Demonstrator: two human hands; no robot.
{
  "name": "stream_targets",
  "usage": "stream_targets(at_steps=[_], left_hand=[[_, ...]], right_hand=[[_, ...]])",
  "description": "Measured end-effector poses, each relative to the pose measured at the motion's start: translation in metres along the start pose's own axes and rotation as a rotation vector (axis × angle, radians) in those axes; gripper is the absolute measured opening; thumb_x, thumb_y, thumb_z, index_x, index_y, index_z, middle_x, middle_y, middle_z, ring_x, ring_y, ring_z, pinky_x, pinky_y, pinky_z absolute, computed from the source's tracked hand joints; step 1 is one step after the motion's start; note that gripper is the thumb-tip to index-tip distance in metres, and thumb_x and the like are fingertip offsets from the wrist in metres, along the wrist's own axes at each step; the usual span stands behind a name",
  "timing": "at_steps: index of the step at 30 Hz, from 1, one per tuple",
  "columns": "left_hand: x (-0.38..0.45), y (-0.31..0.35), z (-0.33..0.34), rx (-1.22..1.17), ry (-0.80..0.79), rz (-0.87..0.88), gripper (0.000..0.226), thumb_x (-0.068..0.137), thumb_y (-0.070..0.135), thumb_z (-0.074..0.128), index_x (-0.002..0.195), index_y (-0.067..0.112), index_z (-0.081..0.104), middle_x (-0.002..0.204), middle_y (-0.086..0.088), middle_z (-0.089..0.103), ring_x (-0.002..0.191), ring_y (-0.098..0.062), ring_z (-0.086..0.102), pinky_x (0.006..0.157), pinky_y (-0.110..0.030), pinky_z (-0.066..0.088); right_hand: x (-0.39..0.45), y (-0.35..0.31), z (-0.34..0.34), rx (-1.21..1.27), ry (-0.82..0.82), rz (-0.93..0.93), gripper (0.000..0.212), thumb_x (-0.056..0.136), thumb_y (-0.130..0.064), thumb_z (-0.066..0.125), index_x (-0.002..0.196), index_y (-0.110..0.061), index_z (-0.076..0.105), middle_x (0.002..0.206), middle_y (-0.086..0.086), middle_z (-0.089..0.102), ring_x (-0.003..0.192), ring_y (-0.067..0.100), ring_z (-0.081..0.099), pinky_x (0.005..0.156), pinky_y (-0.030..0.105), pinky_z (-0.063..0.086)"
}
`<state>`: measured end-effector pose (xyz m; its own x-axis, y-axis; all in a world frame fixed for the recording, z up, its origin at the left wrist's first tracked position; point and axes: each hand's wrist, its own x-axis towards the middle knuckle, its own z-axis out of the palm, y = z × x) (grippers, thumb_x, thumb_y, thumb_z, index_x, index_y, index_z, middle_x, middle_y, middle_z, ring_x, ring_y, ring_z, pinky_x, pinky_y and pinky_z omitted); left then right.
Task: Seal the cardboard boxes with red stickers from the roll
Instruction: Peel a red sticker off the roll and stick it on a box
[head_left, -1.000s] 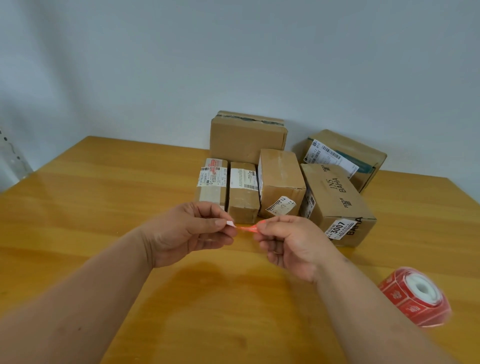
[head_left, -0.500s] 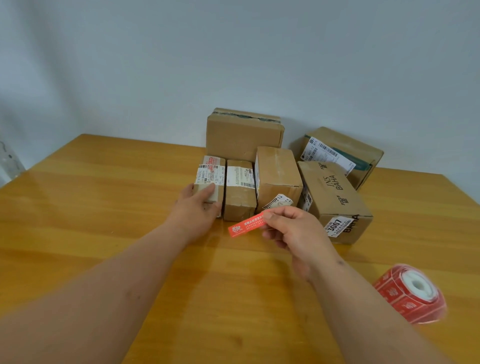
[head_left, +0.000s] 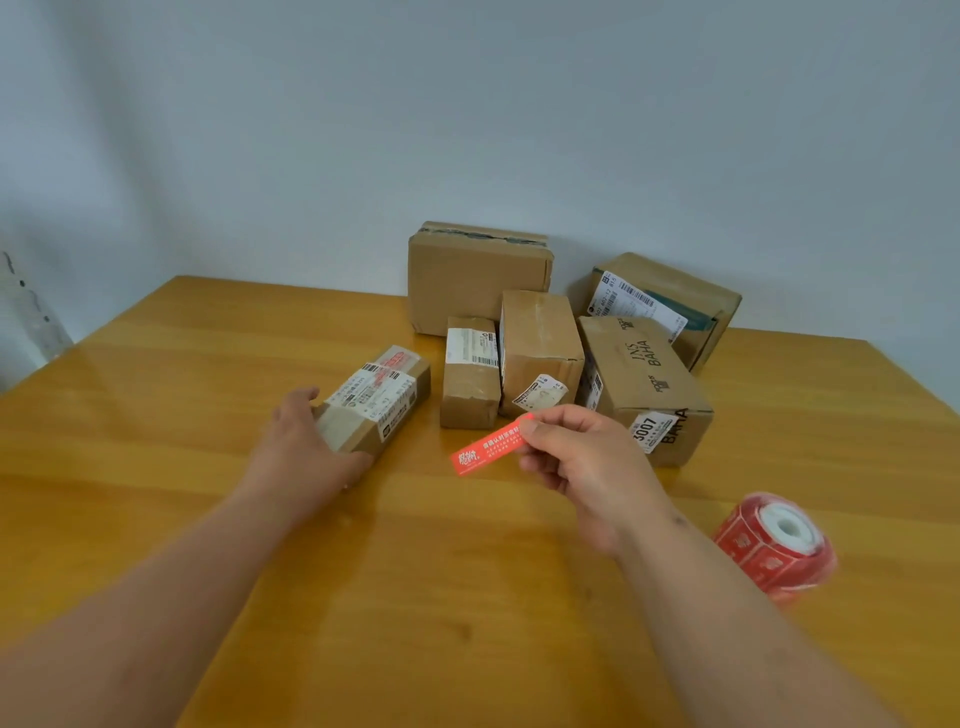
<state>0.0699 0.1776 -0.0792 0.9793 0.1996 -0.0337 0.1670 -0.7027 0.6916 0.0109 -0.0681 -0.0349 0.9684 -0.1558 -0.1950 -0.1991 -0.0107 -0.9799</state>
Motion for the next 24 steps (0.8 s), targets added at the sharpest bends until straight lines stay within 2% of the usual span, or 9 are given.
stream_targets(at_steps=[4, 7, 10, 13, 15, 18, 21, 22, 24], left_hand=[[-0.038, -0.020, -0.017, 0.059, -0.063, 0.039, 0.093, 0.066, 0.021, 0.081, 0.146, 0.019, 0.034, 0.135, -0.003, 0.045, 0.116, -0.023, 0.048, 0.093, -0.038, 0.046], [-0.065, -0.031, -0.031, -0.028, -0.180, 0.063, 0.088, 0.062, 0.016, 0.083, 0.140, 0.025, 0.042, 0.125, 0.003, 0.046, 0.106, -0.017, 0.051, 0.083, -0.035, 0.051], [-0.084, -0.034, -0.039, -0.060, -0.291, 0.098, 0.087, 0.056, 0.016, 0.082, 0.134, 0.031, 0.046, 0.121, 0.006, 0.049, 0.102, -0.013, 0.053, 0.081, -0.031, 0.052], [-0.099, -0.028, -0.037, -0.038, -0.381, 0.161, 0.089, 0.057, 0.017, 0.083, 0.135, 0.034, 0.045, 0.122, 0.009, 0.050, 0.105, -0.010, 0.053, 0.085, -0.031, 0.051], [-0.106, -0.022, -0.032, -0.037, -0.420, 0.209, 0.091, 0.060, 0.015, 0.084, 0.139, 0.033, 0.043, 0.126, 0.012, 0.049, 0.109, -0.008, 0.052, 0.090, -0.030, 0.051], [-0.115, -0.009, -0.021, -0.014, -0.440, 0.285, 0.091, 0.066, 0.015, 0.083, 0.143, 0.032, 0.038, 0.131, 0.014, 0.046, 0.115, -0.007, 0.049, 0.098, -0.028, 0.046], [-0.121, 0.002, -0.015, 0.007, -0.418, 0.339, 0.090, 0.068, 0.025, 0.085, 0.143, 0.033, 0.037, 0.133, 0.016, 0.040, 0.124, -0.008, 0.040, 0.107, -0.030, 0.037], [-0.122, 0.006, -0.016, 0.003, -0.388, 0.346, 0.084, 0.069, 0.032, 0.084, 0.140, 0.036, 0.039, 0.132, 0.018, 0.039, 0.124, -0.008, 0.038, 0.107, -0.032, 0.035], [-0.122, 0.013, -0.020, -0.113, -0.332, 0.306, 0.059, 0.074, 0.042, 0.078, 0.126, 0.040, 0.051, 0.129, 0.020, 0.042, 0.120, -0.007, 0.039, 0.102, -0.032, 0.037]], right_hand=[[-0.019, -0.003, 0.004, 0.000, -0.029, -0.039, 0.009, 0.087, -0.012, 0.066, 0.082, -0.015, 0.072, 0.074, 0.004, 0.072, 0.065, 0.013, 0.061, 0.061, 0.026, 0.043], [-0.036, -0.001, 0.010, -0.001, -0.037, -0.055, 0.007, 0.087, -0.012, 0.066, 0.083, -0.014, 0.072, 0.075, 0.004, 0.072, 0.065, 0.012, 0.060, 0.061, 0.026, 0.043], [-0.053, 0.004, 0.015, 0.001, -0.033, -0.054, 0.006, 0.087, -0.012, 0.066, 0.085, -0.013, 0.072, 0.076, 0.004, 0.072, 0.065, 0.012, 0.060, 0.062, 0.026, 0.043], [-0.068, 0.009, 0.017, 0.026, 0.009, -0.050, 0.005, 0.086, -0.011, 0.067, 0.085, -0.011, 0.072, 0.076, 0.005, 0.072, 0.062, 0.010, 0.060, 0.060, 0.023, 0.044], [-0.076, 0.011, 0.016, 0.074, 0.055, -0.046, 0.003, 0.086, -0.009, 0.068, 0.083, -0.009, 0.070, 0.075, 0.007, 0.072, 0.056, 0.006, 0.060, 0.054, 0.017, 0.045], [-0.085, 0.016, 0.013, 0.109, 0.135, -0.047, 0.002, 0.085, -0.008, 0.068, 0.084, -0.005, 0.069, 0.073, 0.008, 0.071, 0.051, 0.004, 0.059, 0.047, 0.012, 0.043], [-0.088, 0.024, 0.010, 0.106, 0.198, -0.053, 0.004, 0.083, -0.009, 0.070, 0.084, -0.005, 0.068, 0.076, 0.013, 0.071, 0.055, 0.009, 0.057, 0.053, 0.015, 0.047], [-0.088, 0.026, 0.009, 0.112, 0.215, -0.055, 0.004, 0.083, -0.008, 0.070, 0.083, -0.005, 0.068, 0.076, 0.013, 0.072, 0.056, 0.010, 0.057, 0.057, 0.017, 0.049], [-0.086, 0.027, 0.010, 0.107, 0.237, -0.062, 0.004, 0.082, -0.008, 0.071, 0.081, -0.005, 0.068, 0.074, 0.011, 0.072, 0.056, 0.009, 0.057, 0.063, 0.023, 0.050]])
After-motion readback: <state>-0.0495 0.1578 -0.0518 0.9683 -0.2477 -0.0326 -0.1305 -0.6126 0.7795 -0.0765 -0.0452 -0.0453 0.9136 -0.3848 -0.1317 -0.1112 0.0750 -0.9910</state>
